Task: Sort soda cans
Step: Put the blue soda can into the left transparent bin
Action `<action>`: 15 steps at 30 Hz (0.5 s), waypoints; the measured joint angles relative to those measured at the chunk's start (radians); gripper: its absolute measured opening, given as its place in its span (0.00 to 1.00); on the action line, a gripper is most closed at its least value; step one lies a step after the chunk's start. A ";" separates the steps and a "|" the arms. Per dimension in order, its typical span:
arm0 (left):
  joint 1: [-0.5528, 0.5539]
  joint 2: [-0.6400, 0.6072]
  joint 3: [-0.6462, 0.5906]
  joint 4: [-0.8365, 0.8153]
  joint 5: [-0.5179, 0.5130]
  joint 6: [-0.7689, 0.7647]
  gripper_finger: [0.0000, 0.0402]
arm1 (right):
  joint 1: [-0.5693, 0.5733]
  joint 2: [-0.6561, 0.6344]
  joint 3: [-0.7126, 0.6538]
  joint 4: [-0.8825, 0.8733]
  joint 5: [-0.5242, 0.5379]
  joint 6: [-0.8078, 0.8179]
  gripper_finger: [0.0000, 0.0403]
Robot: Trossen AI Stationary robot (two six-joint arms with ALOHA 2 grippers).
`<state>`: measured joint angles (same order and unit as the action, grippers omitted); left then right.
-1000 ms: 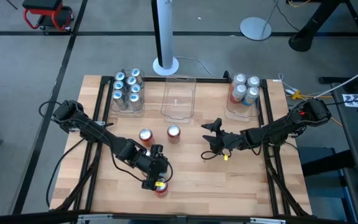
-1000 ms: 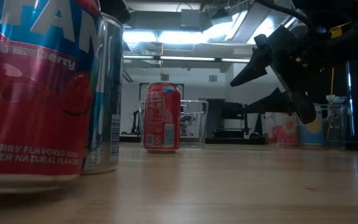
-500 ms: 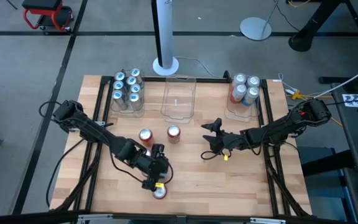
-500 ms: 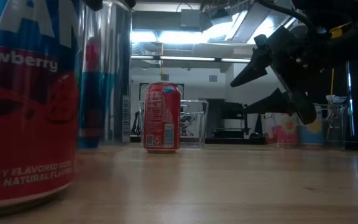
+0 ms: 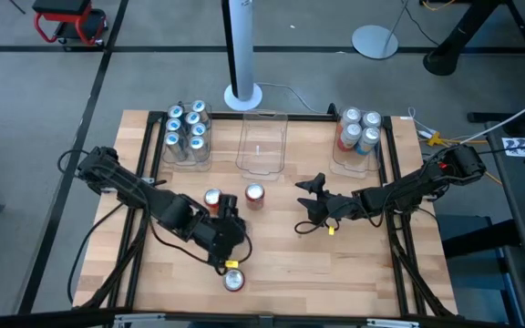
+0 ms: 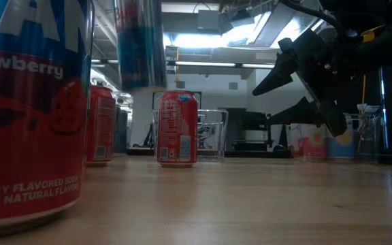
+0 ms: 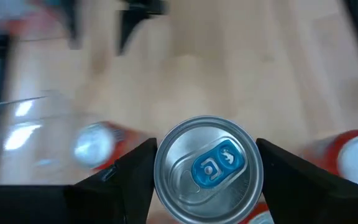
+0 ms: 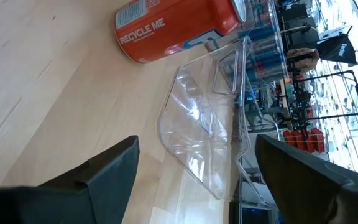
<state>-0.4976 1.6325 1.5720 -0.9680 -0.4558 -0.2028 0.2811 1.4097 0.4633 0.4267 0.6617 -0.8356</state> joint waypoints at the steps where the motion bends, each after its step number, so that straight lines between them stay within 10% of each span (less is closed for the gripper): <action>1: 0.000 -0.004 0.023 -0.041 -0.035 -0.008 0.57 | 0.000 0.000 0.000 -0.003 0.000 0.000 0.80; 15: 0.016 -0.311 0.070 -0.512 -0.459 -0.414 0.57 | 0.000 0.070 0.000 0.050 0.003 0.002 0.80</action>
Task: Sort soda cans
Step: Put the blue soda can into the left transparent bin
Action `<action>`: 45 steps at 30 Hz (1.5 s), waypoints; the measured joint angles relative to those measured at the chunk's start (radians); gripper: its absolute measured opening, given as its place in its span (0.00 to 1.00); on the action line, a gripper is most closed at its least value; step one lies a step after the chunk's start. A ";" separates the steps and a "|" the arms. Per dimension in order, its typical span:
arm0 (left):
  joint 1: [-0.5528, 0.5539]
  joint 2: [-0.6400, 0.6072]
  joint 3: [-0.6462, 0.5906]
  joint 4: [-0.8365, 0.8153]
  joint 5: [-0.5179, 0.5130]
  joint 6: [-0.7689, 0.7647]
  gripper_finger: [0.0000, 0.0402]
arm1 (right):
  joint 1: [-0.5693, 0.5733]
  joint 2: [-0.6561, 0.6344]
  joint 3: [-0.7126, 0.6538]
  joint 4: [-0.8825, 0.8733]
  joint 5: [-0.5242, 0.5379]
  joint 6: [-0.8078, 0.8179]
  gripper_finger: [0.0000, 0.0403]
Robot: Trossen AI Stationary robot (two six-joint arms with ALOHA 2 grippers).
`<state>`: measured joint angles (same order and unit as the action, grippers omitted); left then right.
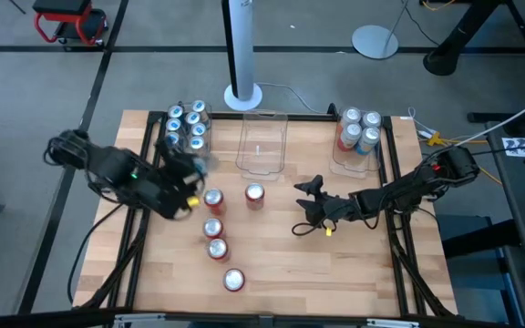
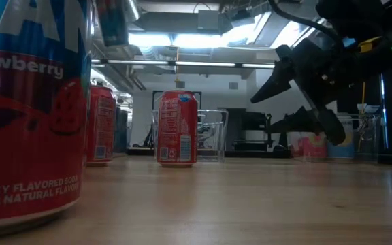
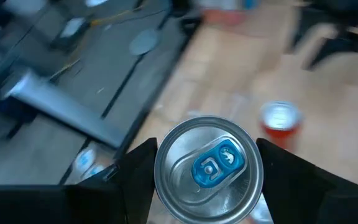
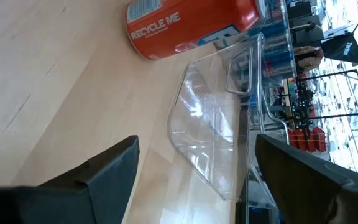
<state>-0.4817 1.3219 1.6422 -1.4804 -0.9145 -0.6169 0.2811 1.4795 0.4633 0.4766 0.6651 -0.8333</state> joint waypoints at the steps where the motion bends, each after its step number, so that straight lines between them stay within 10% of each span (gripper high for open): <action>1: 0.005 -0.019 -0.008 -0.032 -0.020 -0.046 0.57 | 0.000 0.003 0.000 0.002 0.000 0.000 0.80; 20: 0.244 -0.240 -0.384 -0.091 -0.035 -0.379 0.57 | 0.000 0.005 0.000 0.001 0.008 0.000 0.80; 45: 0.452 -0.384 -0.596 0.191 0.121 -0.178 0.57 | 0.000 0.005 0.000 -0.004 0.023 -0.001 0.80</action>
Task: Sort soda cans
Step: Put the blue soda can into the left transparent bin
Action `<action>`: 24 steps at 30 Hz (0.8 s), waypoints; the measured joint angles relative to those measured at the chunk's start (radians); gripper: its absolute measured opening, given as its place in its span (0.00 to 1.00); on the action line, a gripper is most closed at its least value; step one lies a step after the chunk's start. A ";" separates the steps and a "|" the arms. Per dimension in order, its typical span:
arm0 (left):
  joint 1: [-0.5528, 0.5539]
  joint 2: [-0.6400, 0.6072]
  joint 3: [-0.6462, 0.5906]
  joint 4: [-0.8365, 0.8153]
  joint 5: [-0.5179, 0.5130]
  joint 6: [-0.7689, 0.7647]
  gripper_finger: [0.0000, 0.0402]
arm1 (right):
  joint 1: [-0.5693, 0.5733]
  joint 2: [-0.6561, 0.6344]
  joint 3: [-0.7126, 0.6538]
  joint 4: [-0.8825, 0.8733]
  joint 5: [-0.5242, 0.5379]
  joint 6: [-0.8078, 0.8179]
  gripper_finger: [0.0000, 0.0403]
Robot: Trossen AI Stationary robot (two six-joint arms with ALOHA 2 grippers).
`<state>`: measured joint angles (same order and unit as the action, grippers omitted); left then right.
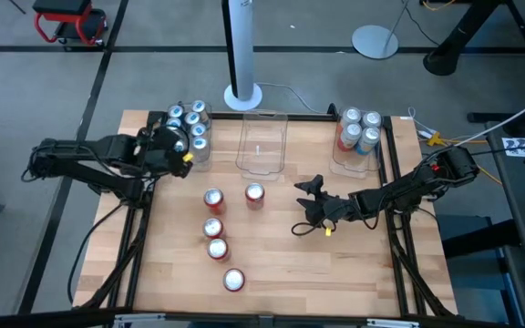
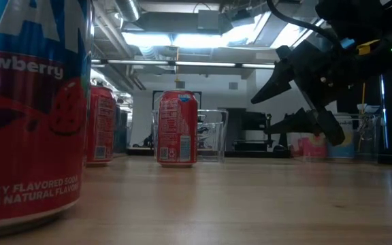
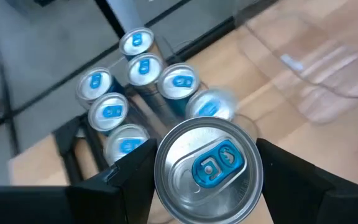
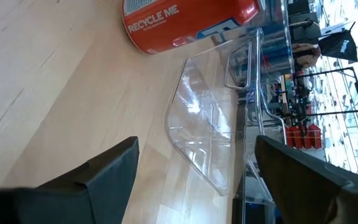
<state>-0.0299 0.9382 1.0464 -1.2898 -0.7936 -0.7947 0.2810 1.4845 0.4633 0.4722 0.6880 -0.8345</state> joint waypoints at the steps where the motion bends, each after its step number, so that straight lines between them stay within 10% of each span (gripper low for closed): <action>1: -0.001 -0.008 0.004 -0.001 0.001 0.003 0.57 | 0.000 0.000 0.000 0.000 0.000 0.000 0.80; 24: 0.081 -0.016 -0.218 0.201 0.040 0.012 0.57 | 0.000 0.000 0.000 -0.001 0.000 0.001 0.80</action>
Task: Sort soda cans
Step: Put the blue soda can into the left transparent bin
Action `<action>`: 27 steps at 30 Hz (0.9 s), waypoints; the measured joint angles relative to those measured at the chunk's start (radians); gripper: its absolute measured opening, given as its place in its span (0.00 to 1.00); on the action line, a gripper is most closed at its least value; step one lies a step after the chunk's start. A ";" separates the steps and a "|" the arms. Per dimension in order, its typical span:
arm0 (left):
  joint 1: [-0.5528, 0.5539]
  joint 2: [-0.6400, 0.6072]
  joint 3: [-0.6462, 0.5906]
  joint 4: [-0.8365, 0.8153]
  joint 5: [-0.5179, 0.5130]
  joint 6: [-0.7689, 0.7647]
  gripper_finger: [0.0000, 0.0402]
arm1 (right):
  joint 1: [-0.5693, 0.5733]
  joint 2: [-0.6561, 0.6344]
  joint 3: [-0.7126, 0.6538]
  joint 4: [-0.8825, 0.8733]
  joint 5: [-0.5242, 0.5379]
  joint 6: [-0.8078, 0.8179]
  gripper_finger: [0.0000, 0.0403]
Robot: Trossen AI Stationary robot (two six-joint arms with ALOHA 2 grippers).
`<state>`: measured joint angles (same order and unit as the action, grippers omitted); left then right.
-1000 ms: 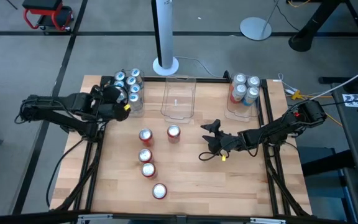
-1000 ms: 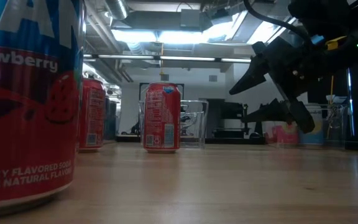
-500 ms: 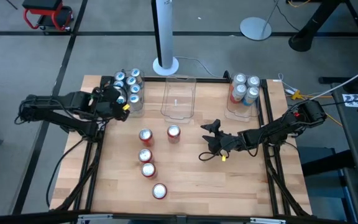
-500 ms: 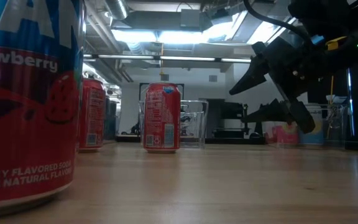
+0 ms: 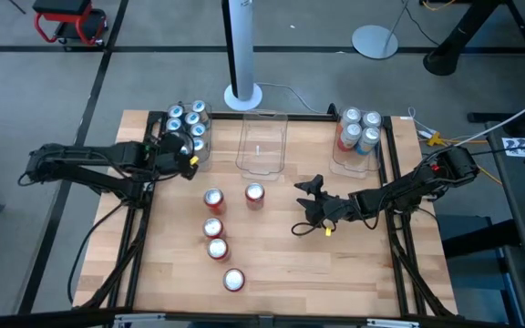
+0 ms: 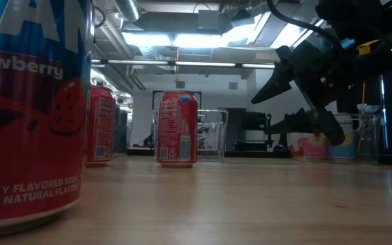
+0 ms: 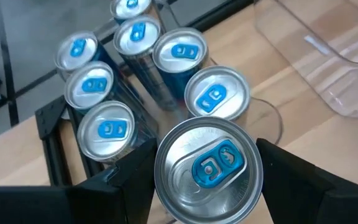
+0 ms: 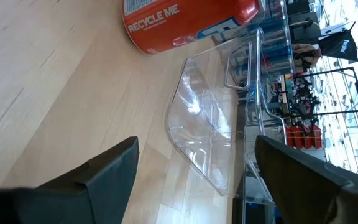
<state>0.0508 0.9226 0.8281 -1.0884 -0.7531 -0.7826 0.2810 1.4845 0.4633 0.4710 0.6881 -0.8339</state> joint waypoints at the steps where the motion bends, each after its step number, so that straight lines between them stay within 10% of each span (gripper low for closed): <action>1: 0.013 -0.001 -0.013 0.017 0.010 0.005 0.57 | 0.000 0.000 0.000 0.000 0.000 0.000 0.80; 27: 0.162 0.000 -0.153 0.198 0.103 0.109 0.69 | 0.000 0.000 0.000 0.000 0.000 0.004 0.80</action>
<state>0.2127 0.9222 0.6750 -0.8900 -0.6498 -0.6740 0.2810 1.4845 0.4633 0.4709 0.6880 -0.8300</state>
